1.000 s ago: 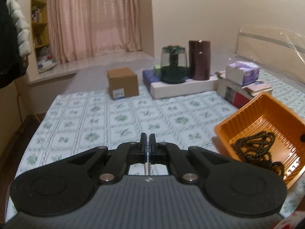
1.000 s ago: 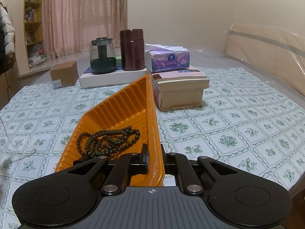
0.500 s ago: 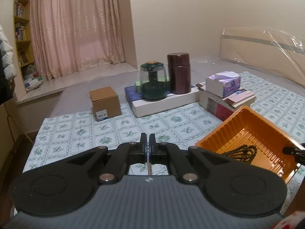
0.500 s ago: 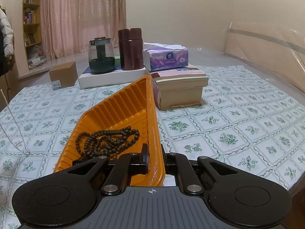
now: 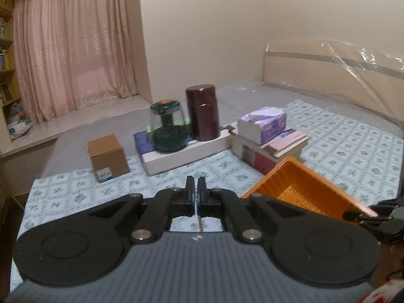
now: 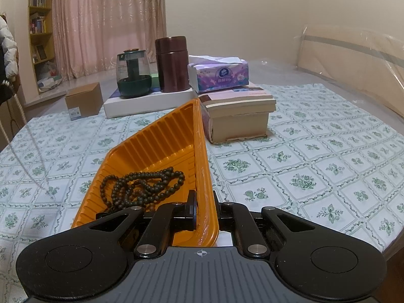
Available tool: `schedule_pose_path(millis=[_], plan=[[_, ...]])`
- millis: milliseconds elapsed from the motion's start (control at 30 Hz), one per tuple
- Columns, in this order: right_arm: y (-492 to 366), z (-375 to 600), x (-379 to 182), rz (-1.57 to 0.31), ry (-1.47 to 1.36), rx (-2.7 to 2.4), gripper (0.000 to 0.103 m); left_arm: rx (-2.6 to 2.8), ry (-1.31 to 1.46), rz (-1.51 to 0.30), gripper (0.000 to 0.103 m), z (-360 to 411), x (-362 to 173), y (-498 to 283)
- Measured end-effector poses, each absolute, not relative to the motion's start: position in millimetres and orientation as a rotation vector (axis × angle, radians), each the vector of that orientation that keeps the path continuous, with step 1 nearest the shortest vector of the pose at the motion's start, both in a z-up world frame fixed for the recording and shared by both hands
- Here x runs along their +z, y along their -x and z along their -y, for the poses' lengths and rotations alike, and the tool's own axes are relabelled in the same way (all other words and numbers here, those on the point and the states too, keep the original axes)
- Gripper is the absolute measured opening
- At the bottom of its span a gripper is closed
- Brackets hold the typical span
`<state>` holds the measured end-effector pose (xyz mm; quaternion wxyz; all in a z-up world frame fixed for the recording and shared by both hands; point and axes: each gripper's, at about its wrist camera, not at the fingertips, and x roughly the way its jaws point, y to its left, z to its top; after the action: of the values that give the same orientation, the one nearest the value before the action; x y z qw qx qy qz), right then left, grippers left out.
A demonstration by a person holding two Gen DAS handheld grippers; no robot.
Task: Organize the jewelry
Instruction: 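Lift the pearl necklace and lower it into the orange tray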
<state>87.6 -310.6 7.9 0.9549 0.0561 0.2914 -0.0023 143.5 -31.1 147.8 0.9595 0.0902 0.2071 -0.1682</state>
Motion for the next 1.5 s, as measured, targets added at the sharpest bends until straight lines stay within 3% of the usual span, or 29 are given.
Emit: schedule_pose_path(millis=[600,1300,1500], plan=[[-89.4,316.2,5.2,-0.596,-0.132,0.003,0.008,-0.542,-0.165,-0.392,0.001,98.4,177.6,-145.0],[-91.5,322.3,-0.5,-0.610,-0.156,-0.001,0.007,-0.696,-0.137,-0.606,0.001,166.5,92.6,-170.7],[-91.4,325.2,-2.8,-0.614,-0.163,-0.001,0.007,-0.681,-0.117,-0.622,0.009,158.1,85.1,-173.1]])
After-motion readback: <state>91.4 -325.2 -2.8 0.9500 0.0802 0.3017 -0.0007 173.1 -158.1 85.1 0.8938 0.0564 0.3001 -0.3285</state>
